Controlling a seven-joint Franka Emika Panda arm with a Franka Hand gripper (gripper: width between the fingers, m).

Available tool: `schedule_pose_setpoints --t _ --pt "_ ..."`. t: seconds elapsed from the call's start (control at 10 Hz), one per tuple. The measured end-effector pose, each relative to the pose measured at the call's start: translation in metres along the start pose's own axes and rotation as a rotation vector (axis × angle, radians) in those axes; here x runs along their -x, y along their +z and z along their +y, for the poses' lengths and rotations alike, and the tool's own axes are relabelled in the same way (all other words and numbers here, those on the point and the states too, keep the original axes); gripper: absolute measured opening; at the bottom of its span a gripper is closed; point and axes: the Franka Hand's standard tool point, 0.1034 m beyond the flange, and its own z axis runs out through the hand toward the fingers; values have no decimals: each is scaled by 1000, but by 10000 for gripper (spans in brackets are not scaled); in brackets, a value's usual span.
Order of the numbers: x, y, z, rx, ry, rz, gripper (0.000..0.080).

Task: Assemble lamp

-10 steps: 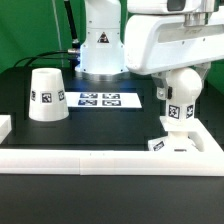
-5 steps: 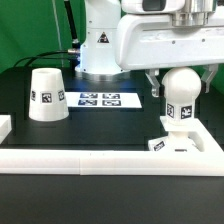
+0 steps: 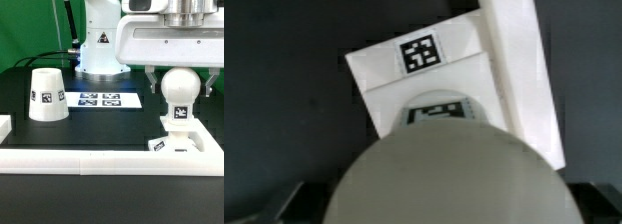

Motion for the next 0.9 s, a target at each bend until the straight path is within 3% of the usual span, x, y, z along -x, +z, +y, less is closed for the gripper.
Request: schedule_pose_setpoints --t 0.3,0.5,0.9 --pt "1 0 1 -14 258 -24 580" --pt "7 1 -3 -1 450 -37 580" --pt "8 0 -7 -13 743 -52 580"
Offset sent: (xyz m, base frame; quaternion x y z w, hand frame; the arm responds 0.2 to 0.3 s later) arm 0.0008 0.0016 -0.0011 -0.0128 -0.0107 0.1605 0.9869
